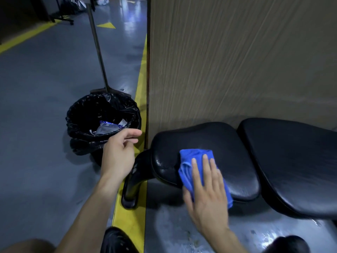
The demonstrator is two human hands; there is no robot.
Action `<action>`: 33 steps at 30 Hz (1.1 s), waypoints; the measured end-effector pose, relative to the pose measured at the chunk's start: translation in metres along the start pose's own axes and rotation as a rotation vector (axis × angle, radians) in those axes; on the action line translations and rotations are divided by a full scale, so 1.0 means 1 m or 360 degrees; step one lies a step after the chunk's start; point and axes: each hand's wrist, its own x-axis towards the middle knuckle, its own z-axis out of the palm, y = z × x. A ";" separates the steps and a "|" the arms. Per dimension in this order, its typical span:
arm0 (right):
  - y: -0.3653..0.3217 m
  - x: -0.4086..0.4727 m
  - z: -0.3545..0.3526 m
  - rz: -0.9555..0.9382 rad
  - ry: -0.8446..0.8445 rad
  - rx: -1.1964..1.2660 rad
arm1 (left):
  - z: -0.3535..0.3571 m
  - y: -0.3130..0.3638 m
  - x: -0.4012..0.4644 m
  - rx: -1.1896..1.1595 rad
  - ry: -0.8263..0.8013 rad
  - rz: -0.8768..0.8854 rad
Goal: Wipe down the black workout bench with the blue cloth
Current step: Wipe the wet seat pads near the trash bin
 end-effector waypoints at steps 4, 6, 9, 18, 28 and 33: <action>-0.063 0.045 0.018 -0.0324 -0.0061 0.0000 | 0.004 0.003 -0.001 -0.0024 0.0020 0.0051; -0.080 0.071 0.020 -0.0472 -0.0150 -0.0009 | 0.007 0.006 -0.003 -0.0045 0.0026 0.0038; -0.050 0.094 0.013 -0.0519 -0.0275 0.0081 | 0.009 0.007 -0.005 -0.0052 0.0021 0.0049; 0.071 0.113 -0.009 0.0288 -0.0178 -0.0041 | 0.009 0.005 -0.007 0.0083 -0.0019 0.0009; 0.062 0.109 -0.008 0.0063 -0.0183 0.0097 | 0.034 0.015 0.000 0.0172 -0.0132 0.0095; 0.049 0.043 -0.014 0.0289 -0.0019 0.0050 | 0.028 0.020 -0.007 0.0195 -0.0122 0.0068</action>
